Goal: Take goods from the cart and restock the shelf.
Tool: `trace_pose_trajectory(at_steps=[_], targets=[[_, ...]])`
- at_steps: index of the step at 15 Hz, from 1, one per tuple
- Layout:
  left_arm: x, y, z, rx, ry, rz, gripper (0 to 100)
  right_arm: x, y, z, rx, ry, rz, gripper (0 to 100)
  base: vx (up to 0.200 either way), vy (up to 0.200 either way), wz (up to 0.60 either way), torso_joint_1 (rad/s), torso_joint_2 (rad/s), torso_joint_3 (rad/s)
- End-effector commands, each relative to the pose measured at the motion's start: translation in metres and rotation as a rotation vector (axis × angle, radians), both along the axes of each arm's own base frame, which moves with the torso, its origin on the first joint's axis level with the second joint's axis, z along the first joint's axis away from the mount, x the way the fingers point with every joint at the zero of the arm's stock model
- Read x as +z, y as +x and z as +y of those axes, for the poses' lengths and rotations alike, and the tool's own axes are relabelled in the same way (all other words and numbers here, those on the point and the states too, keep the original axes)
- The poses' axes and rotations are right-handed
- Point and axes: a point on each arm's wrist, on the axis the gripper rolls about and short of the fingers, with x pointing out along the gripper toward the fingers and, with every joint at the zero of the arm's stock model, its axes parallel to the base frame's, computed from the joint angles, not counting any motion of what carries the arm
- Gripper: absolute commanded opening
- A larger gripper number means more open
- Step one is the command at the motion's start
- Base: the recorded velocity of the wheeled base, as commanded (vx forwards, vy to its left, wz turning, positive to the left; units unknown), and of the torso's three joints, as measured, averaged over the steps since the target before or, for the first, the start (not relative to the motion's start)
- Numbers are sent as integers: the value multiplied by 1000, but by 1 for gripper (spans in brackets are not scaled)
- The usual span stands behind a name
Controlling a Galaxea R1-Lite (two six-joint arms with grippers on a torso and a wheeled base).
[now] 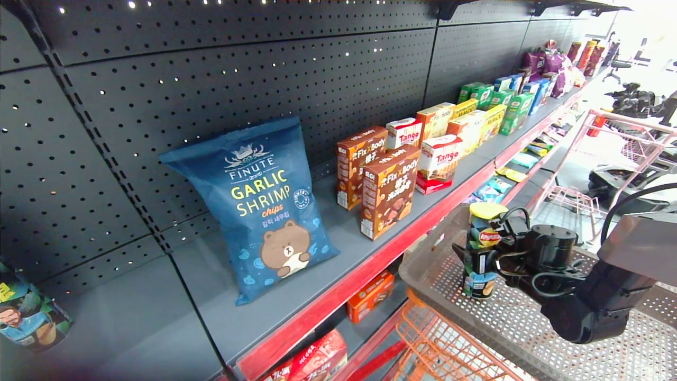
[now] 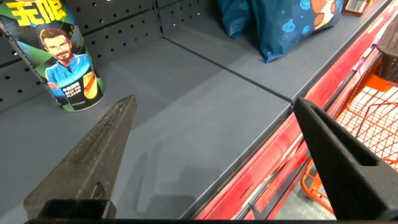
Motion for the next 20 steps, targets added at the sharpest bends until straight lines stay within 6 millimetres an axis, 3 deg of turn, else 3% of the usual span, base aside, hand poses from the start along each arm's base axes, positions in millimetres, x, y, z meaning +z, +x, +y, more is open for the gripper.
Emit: trace_pose_trajectory(at_steps=[1, 6, 7, 13, 17, 18, 19, 20], targets=[[0, 0, 0, 0, 0, -1, 100, -1, 2, 0, 1, -1, 2, 100, 0, 0, 0, 0, 0, 0], [0, 0, 0, 1, 0, -1, 100, 2, 6, -5, -15, -5, -12, 100, 0, 0, 0, 0, 0, 0], [0, 0, 0, 0, 0, -1, 100, 2, 6, -5, -14, -4, -13, 0, 0, 0, 0, 0, 0, 0], [0, 0, 0, 0, 0, -1, 100, 6, 6, -5, -12, -4, -24, 0, 0, 0, 0, 0, 0, 0], [0, 0, 0, 0, 0, -1, 100, 53, -4, -6, 7, -40, -94, 0, 0, 0, 0, 0, 0, 0], [0, 0, 0, 1, 0, -1, 100, 76, -13, -7, 8, -65, -108, 0, 0, 0, 0, 0, 0, 0], [0, 0, 0, 0, 0, -1, 100, 87, -20, -8, 8, -65, -114, 0, 0, 0, 0, 0, 0, 0], [0, 0, 0, 1, 0, -1, 100, 110, -38, -10, 6, -62, -133, 0, 0, 0, 0, 0, 0, 0]])
